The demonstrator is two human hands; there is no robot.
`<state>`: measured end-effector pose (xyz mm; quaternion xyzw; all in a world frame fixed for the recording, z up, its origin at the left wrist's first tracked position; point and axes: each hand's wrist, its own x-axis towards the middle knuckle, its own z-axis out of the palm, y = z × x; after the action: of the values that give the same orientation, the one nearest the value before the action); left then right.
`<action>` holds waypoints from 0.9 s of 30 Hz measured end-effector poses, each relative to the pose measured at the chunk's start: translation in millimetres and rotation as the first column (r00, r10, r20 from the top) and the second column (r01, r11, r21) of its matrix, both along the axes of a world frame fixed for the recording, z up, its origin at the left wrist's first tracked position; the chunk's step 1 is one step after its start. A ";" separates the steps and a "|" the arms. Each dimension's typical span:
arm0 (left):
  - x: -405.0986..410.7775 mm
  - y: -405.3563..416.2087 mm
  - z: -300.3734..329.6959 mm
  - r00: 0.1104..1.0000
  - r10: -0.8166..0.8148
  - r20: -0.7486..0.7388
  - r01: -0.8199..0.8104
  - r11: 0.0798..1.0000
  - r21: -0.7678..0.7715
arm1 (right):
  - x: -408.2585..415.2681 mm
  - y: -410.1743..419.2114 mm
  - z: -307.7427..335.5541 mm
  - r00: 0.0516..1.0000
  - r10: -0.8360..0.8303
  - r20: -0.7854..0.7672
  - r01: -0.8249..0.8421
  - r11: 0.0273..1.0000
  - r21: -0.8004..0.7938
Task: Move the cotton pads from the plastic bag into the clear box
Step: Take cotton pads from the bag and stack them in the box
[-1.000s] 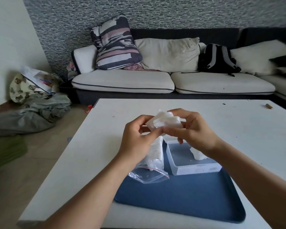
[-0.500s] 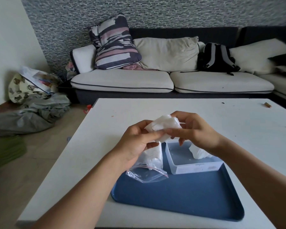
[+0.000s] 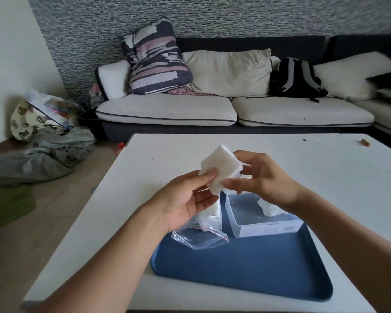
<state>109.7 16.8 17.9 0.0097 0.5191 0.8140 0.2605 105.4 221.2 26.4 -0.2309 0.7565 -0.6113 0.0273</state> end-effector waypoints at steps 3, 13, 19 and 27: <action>1.0 1.6 1.3 1.000 0.002 0.005 -0.002 0.999 0.036 | -0.7 2.0 -2.3 0.998 -0.011 0.062 0.008 0.999 0.048; 3.2 7.7 -3.4 0.963 0.211 -0.165 -0.243 0.948 -0.207 | -1.4 -9.8 -4.7 0.956 -0.265 0.128 0.267 0.964 0.003; 3.3 8.8 -2.2 0.972 0.177 -0.154 -0.193 0.976 -0.098 | -2.0 -13.3 -10.3 0.925 -0.310 0.221 0.343 0.930 -0.130; 2.9 12.7 -2.0 0.970 0.214 -0.115 -0.223 0.972 -0.072 | -0.7 -15.5 -8.4 0.908 -0.364 0.207 0.399 0.902 -0.164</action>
<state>112.6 29.5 15.9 -0.0150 0.5643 0.8132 0.1414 104.7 205.7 18.0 -0.0259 0.7157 -0.6960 -0.0517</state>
